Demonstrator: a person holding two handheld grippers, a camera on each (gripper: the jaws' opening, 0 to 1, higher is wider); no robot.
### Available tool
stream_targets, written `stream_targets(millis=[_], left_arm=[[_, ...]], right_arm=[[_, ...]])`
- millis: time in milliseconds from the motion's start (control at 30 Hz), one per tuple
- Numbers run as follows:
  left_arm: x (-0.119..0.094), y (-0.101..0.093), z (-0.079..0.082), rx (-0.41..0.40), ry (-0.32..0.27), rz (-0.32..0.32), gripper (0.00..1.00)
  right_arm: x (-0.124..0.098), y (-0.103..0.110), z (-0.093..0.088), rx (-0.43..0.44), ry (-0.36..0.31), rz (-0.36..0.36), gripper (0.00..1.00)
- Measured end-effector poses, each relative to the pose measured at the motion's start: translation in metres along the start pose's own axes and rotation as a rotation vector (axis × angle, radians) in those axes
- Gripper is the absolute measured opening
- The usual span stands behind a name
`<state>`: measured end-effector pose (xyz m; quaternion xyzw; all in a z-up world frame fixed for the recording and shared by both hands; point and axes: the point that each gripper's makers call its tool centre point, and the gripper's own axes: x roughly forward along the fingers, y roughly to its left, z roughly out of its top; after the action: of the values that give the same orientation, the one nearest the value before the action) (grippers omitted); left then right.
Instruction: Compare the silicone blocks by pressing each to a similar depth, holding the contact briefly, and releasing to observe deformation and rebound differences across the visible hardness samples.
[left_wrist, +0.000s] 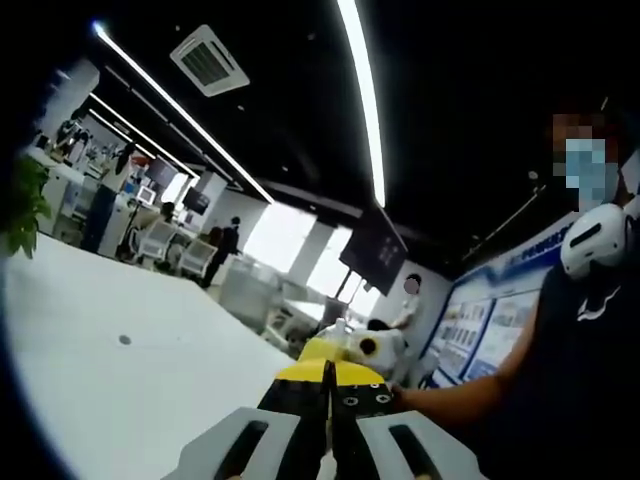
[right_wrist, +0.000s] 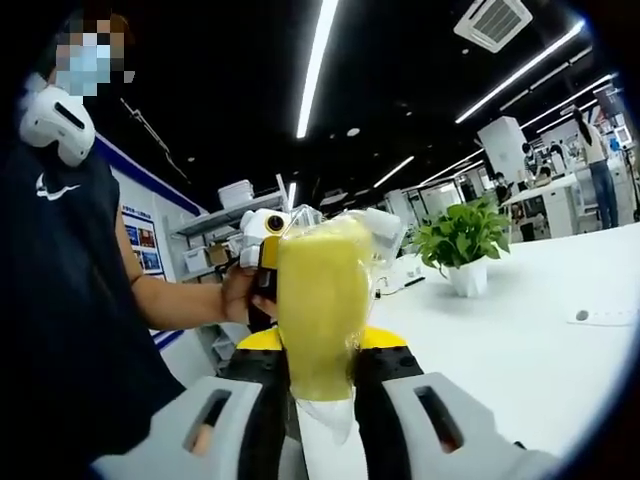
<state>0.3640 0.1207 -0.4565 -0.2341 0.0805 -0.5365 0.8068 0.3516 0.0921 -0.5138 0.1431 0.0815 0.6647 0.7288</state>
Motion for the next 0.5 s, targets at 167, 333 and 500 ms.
stream_targets(millis=[167,333,500], left_arm=[[-0.0005,0.0002,-0.0023,-0.003,0.005,0.001,0.00],[-0.0009,0.0004,-0.0037,-0.013,0.001,-0.002,0.00],[0.0003,0.0012,-0.0049,-0.046,-0.004,-0.005,0.00]], right_arm=[[0.0001,-0.0013,-0.0018,0.013,0.014,0.003,0.12],[0.0002,-0.0005,-0.0020,0.025,0.039,0.005,0.08],[-0.0015,-0.0013,-0.0024,0.060,0.063,0.012,0.06]])
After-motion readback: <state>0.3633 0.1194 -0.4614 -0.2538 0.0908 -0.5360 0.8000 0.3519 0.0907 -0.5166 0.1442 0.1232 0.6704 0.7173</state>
